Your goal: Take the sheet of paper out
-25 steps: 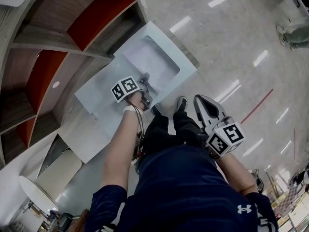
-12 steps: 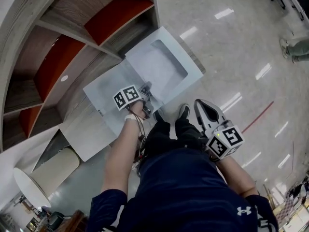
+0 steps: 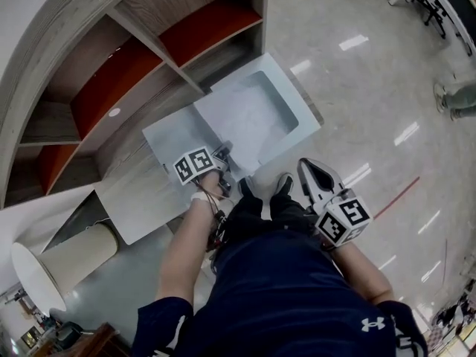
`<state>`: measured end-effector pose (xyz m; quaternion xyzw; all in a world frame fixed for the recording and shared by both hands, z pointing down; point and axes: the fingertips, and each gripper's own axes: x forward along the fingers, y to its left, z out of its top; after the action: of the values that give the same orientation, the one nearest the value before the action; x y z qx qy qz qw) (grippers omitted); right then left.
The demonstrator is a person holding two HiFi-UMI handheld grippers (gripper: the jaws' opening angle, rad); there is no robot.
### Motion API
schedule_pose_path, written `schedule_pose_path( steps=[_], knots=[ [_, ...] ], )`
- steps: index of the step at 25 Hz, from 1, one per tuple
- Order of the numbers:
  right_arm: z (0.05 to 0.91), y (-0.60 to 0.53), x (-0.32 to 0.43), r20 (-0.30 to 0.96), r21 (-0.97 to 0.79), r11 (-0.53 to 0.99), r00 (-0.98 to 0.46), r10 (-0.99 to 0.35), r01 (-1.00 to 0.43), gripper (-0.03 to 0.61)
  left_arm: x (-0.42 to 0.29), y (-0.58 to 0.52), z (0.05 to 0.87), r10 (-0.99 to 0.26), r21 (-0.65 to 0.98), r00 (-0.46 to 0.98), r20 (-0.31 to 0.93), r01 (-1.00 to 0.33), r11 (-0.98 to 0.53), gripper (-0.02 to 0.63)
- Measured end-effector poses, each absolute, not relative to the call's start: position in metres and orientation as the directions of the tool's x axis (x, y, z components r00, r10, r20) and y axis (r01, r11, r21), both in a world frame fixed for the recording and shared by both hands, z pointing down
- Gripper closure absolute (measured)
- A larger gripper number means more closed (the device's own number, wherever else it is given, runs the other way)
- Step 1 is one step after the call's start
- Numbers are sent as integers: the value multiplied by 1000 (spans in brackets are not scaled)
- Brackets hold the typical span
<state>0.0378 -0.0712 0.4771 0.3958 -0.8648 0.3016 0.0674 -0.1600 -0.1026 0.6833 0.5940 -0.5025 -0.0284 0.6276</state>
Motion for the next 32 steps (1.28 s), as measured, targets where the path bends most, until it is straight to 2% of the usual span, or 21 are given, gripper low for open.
schedule_pose_path(
  steps=[20,32],
  knots=[
    [446,-79,35,310,-438,538,-683,-661,-720,566,-180,-71,607,-726,817,470,503,-534,220,595],
    [446,-90,36,295,-445,534,-680,-671,-719,566,-165,-74,560,-735,818,512,445,-565,102,595]
  ],
)
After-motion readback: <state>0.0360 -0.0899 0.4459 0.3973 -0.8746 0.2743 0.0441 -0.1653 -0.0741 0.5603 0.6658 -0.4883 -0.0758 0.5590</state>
